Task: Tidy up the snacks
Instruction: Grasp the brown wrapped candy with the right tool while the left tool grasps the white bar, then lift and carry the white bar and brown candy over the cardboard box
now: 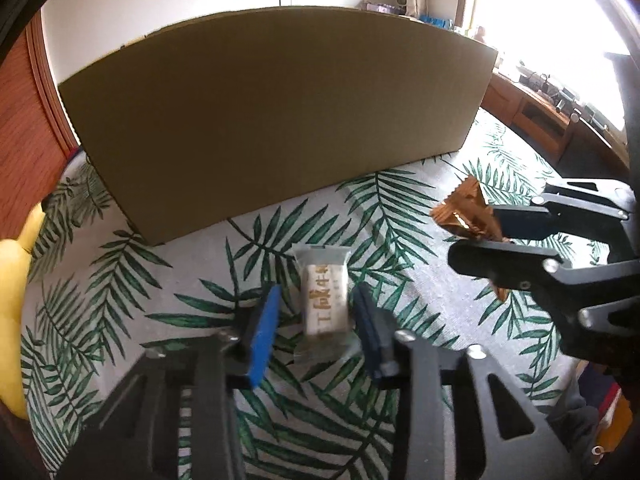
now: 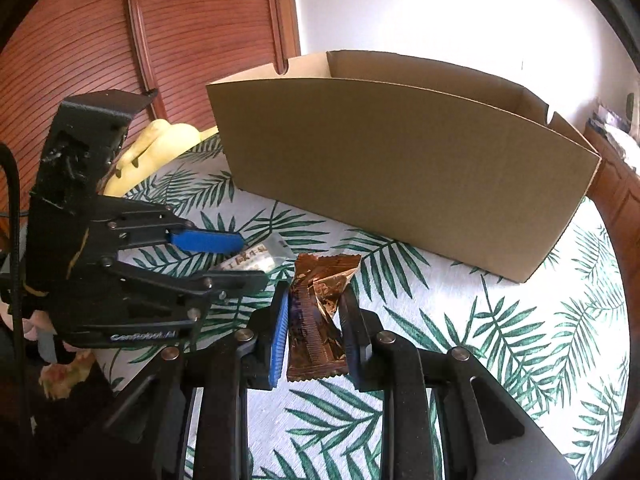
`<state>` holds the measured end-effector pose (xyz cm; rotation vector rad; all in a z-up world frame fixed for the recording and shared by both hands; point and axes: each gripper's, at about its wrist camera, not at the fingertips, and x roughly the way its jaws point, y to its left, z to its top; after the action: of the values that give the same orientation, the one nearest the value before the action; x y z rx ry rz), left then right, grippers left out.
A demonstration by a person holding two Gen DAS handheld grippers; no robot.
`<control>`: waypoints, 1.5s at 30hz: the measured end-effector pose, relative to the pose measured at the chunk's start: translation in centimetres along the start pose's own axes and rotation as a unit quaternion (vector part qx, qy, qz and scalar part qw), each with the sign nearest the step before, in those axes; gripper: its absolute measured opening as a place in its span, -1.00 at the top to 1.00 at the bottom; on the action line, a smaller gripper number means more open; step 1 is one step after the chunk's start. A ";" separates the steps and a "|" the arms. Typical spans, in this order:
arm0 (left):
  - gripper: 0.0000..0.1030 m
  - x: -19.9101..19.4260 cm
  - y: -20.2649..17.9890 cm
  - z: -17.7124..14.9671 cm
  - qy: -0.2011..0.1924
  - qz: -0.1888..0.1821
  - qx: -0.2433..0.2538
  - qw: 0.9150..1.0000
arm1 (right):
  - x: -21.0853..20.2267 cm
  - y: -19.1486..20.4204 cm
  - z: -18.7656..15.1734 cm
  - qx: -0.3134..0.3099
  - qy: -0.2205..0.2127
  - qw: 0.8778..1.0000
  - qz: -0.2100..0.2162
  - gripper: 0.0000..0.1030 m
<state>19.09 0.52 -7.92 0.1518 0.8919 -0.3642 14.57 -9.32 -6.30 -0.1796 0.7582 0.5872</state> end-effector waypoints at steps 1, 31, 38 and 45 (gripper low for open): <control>0.60 -0.1 0.0 -0.1 -0.001 0.000 0.004 1.000 | -0.1 0.0 -0.1 0.000 0.000 1.000 0.000 0.56; 0.61 -11.5 0.1 4.4 -0.143 0.001 0.006 0.990 | -7.5 -0.5 1.5 0.004 -0.086 0.996 -0.036 0.55; 0.61 -12.5 0.5 7.4 -0.166 0.008 0.010 0.986 | -8.3 -1.2 4.1 0.002 -0.106 0.993 -0.047 0.55; 0.61 -12.0 2.5 9.9 -0.173 0.010 -0.017 0.985 | -8.0 -2.1 6.7 0.004 -0.112 0.992 -0.059 0.55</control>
<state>20.39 3.02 7.57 0.0620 0.5517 -0.3428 15.08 -12.11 3.97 -0.1480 0.5288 0.4824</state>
